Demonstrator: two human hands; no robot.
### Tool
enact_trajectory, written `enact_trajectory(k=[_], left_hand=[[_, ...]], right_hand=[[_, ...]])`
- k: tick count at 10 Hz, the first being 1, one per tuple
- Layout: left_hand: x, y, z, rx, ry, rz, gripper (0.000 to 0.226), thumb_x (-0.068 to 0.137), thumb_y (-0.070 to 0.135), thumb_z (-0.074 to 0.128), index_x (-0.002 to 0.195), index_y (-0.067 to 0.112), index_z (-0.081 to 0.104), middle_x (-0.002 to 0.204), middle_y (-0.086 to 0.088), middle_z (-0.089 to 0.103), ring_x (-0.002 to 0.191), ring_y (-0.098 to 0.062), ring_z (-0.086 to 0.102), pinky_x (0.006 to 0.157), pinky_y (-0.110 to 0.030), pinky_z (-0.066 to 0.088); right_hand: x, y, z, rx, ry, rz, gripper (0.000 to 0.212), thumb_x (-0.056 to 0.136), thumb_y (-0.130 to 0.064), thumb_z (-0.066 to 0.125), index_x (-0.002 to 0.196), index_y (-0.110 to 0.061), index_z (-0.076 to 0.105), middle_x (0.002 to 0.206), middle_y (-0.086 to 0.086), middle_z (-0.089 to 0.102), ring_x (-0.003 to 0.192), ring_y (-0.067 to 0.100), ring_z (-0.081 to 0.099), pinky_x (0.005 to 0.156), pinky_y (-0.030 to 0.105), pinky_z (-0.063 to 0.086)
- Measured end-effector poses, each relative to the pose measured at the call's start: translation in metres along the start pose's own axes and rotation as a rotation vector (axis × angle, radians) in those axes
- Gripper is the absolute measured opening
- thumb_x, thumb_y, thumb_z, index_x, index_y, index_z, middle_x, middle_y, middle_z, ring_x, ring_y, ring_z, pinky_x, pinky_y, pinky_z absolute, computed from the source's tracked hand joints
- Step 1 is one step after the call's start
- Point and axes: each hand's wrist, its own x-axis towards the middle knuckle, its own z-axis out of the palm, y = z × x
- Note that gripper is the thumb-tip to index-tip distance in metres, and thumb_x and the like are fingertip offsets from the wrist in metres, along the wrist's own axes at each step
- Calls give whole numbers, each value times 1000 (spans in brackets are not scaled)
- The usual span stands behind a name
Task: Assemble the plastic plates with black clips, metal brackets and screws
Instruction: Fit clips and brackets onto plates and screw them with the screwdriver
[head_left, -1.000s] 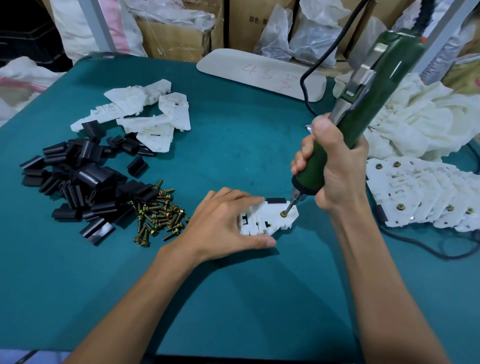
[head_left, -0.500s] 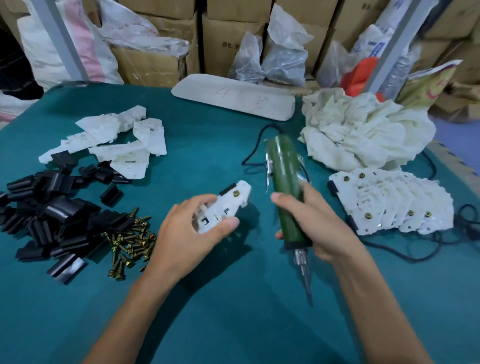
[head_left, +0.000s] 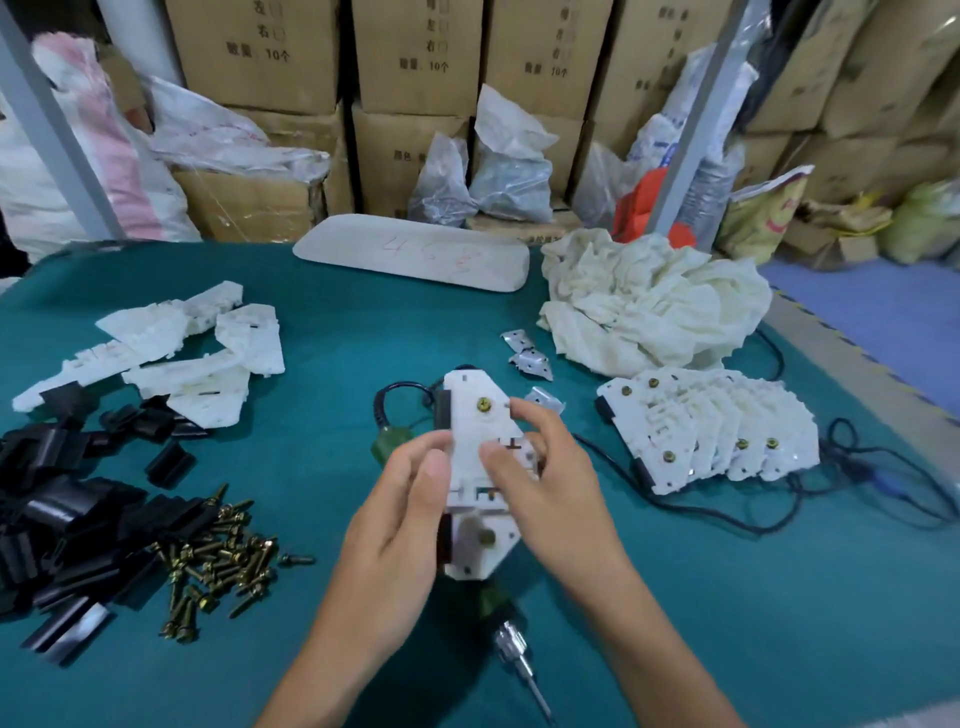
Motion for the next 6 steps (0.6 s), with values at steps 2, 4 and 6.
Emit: enact_trajectory(k=[2,4,6], left_hand=[[0,11,-18,98,2,19,35,87,68,54,111,46,67,106,21,67,91,1,62,73,-2,40],[-2,20,-47,89,67,62,26,85,50,53,104,45,70,102,21,72,90,1,66,80,-11,48],[1,21,-78,84,233,67,26,87,50,51,100,42,72,108,19,72,99,-1,67,83,-24,56]], right_hand=[[45,13,-67,-374,225,-39,31,98,-36,63,129,-33,59,99,-5,71,79,-1,67,78,34,59],[91,46,-118,-921,279,25,37,101,-18,56,137,-9,60,136,19,58,125,39,46,106,40,34],[82,45,-138,-792,361,-51,32,99,-24,61,129,-12,66,124,17,67,118,38,56,99,41,43]])
